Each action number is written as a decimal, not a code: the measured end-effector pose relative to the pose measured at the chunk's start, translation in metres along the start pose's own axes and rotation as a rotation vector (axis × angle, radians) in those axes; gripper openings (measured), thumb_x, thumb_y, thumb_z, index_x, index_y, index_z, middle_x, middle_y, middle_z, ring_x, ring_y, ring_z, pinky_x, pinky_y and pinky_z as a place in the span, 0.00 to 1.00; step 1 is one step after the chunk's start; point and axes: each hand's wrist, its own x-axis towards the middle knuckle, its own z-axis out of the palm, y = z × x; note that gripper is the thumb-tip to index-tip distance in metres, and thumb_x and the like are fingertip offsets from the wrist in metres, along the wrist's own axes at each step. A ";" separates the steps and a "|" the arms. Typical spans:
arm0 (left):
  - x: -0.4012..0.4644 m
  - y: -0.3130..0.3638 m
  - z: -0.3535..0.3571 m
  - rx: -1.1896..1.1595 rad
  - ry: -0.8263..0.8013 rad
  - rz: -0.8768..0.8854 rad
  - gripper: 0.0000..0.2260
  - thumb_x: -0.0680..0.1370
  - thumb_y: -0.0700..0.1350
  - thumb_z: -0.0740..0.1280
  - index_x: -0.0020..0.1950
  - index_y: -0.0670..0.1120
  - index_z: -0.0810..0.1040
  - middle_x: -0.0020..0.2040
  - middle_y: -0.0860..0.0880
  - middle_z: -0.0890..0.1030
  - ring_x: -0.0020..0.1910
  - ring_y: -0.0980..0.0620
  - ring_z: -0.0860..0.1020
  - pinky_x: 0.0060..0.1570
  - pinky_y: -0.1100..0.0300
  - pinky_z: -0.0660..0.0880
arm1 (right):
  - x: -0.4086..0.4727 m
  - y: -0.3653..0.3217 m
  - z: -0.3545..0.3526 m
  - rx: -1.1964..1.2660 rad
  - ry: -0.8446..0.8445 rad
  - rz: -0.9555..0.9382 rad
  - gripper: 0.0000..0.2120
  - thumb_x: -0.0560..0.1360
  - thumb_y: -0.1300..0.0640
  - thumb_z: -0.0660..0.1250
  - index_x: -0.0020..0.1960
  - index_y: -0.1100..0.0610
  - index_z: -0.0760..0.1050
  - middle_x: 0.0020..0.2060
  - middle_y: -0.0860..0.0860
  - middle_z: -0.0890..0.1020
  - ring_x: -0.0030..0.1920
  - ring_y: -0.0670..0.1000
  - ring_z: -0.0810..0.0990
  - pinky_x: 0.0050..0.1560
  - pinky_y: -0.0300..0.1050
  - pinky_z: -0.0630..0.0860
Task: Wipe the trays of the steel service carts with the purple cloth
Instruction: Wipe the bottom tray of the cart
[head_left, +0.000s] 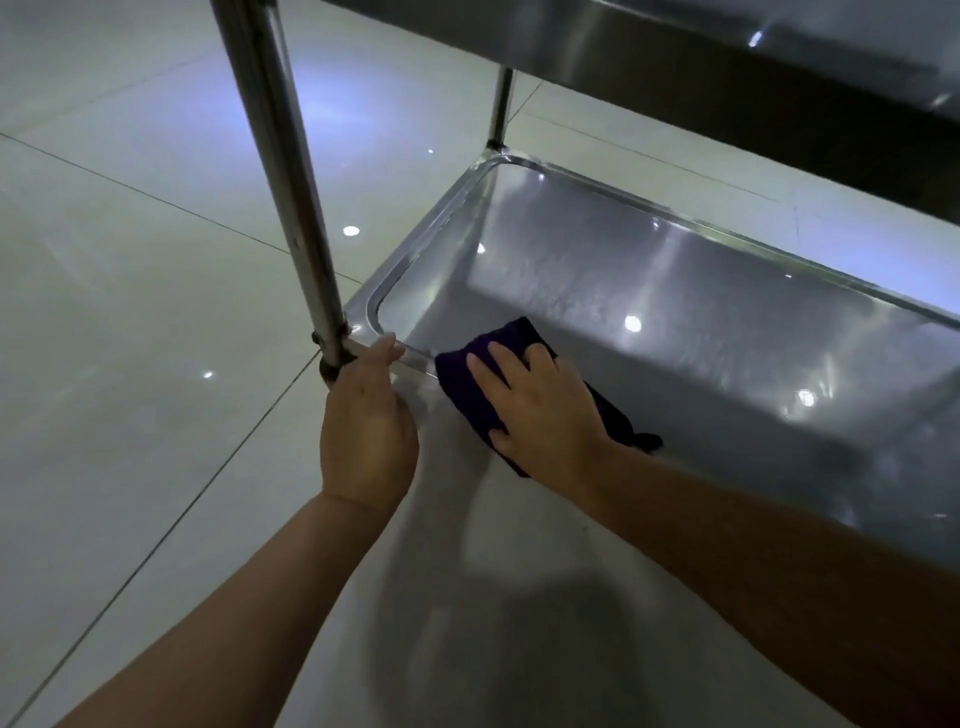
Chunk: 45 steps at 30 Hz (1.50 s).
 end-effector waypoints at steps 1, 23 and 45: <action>-0.003 0.006 0.007 0.025 -0.032 0.059 0.20 0.75 0.31 0.62 0.67 0.40 0.71 0.62 0.41 0.76 0.60 0.43 0.75 0.60 0.51 0.72 | -0.016 0.012 0.004 -0.006 0.010 0.005 0.39 0.73 0.42 0.67 0.77 0.55 0.56 0.71 0.57 0.67 0.56 0.58 0.73 0.50 0.50 0.73; -0.052 0.096 0.123 0.110 -0.402 0.800 0.15 0.71 0.41 0.61 0.54 0.44 0.82 0.50 0.46 0.82 0.46 0.45 0.80 0.47 0.54 0.73 | -0.218 0.127 0.075 -0.008 0.182 0.323 0.37 0.62 0.47 0.79 0.68 0.53 0.70 0.59 0.59 0.78 0.48 0.59 0.71 0.43 0.53 0.74; -0.029 0.077 0.103 0.065 -0.350 0.802 0.14 0.70 0.41 0.64 0.54 0.43 0.80 0.50 0.45 0.79 0.48 0.42 0.74 0.49 0.50 0.68 | -0.243 0.153 0.058 -0.072 0.022 0.227 0.36 0.61 0.49 0.79 0.63 0.57 0.66 0.51 0.60 0.79 0.44 0.61 0.79 0.38 0.56 0.79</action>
